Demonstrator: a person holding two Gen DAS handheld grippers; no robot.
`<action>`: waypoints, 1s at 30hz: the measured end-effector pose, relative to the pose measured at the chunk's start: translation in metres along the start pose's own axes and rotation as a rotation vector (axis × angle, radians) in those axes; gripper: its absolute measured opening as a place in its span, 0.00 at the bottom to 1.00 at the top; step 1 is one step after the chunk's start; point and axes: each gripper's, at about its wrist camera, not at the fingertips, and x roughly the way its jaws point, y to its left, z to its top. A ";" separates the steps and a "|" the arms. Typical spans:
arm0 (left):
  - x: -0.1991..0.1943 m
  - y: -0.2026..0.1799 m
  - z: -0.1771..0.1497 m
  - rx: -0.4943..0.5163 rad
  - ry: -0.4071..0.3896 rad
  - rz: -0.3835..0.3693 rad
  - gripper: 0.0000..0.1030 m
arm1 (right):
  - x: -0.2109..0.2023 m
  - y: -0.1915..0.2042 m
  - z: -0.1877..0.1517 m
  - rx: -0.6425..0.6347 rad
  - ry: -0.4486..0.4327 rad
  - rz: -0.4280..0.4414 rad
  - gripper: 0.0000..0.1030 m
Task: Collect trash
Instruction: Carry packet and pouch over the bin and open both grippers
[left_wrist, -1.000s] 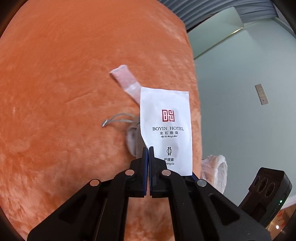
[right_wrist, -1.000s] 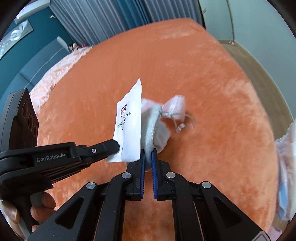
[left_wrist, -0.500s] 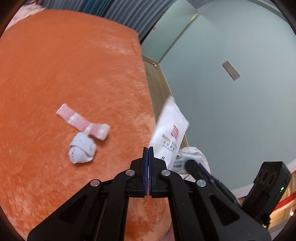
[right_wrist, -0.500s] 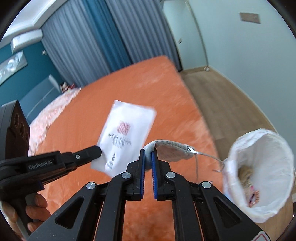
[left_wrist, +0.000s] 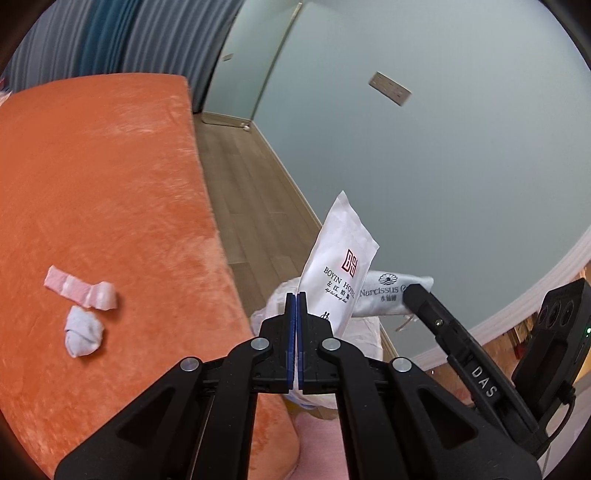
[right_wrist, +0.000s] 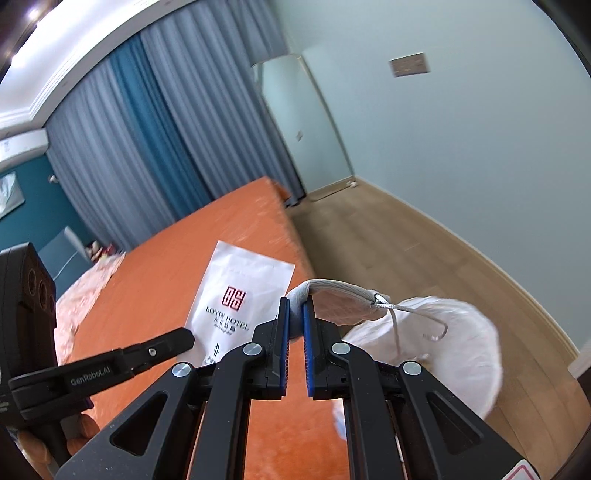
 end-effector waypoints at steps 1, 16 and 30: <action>0.005 -0.007 0.000 0.013 0.006 -0.005 0.00 | -0.005 -0.007 0.002 0.008 -0.010 -0.011 0.06; 0.045 -0.075 -0.012 0.121 0.074 -0.014 0.00 | -0.038 -0.073 0.000 0.122 -0.068 -0.093 0.06; 0.062 -0.092 -0.017 0.128 0.102 -0.030 0.01 | -0.034 -0.088 -0.003 0.140 -0.058 -0.117 0.06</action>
